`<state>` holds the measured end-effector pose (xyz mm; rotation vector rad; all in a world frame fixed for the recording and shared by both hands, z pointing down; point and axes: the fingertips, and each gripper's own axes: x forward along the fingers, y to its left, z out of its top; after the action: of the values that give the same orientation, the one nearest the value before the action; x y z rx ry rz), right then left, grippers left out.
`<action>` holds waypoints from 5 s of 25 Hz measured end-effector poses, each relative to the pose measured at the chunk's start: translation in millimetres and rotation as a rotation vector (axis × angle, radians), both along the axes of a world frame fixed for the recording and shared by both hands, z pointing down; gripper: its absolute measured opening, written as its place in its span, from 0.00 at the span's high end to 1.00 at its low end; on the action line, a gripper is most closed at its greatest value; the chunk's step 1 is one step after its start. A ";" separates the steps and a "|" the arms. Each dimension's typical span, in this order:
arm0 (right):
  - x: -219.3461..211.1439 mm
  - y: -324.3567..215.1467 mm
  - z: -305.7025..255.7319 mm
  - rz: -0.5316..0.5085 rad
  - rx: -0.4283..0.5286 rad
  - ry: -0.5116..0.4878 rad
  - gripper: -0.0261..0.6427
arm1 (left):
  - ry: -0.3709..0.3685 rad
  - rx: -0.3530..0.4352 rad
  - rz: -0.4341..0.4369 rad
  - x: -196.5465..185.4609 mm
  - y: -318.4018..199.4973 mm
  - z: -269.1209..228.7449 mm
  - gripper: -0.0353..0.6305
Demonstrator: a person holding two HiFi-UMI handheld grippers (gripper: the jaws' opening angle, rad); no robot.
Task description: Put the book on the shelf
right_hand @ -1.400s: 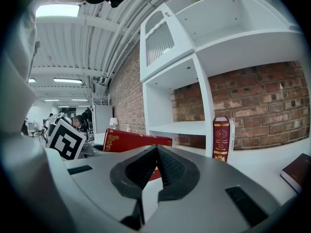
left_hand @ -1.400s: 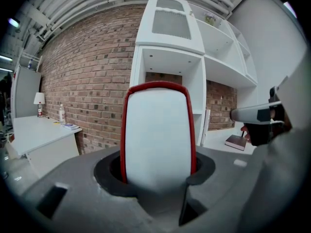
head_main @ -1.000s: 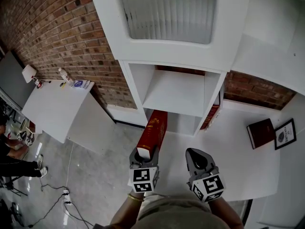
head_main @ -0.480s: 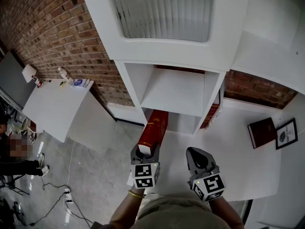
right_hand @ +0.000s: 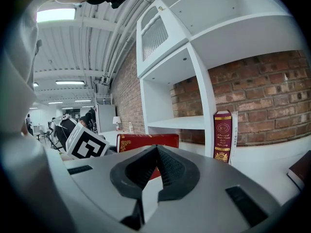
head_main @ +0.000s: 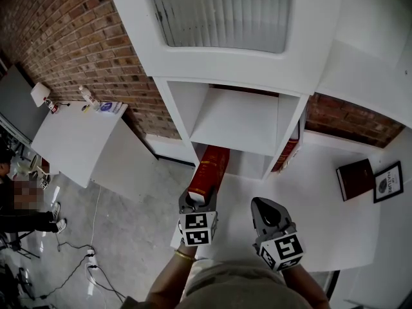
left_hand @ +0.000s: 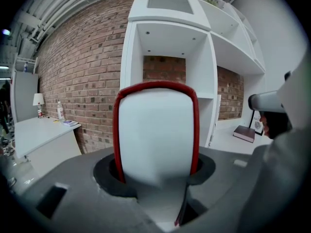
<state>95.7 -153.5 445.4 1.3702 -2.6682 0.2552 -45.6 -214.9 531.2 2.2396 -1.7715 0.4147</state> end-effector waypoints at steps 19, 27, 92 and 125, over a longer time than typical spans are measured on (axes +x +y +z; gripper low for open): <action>3.6 -1.9 4.0 -0.010 -0.014 -0.005 0.95 | -0.015 -0.057 -0.004 11.7 -30.5 27.0 0.59; 2.6 -1.9 6.8 -0.008 -0.020 -0.010 0.95 | -0.016 -0.053 -0.007 15.8 -46.0 31.8 0.59; 14.3 -1.5 -0.1 0.018 -0.010 0.006 0.95 | 0.000 -0.078 0.039 32.1 -106.6 38.7 0.39; -17.2 41.3 -17.3 0.038 0.033 -0.007 0.95 | 0.175 0.017 0.154 31.7 4.0 -42.0 0.48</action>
<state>78.5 -112.2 428.2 1.4336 -2.6664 0.2210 -13.9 -210.8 489.2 2.3528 -1.5287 0.2260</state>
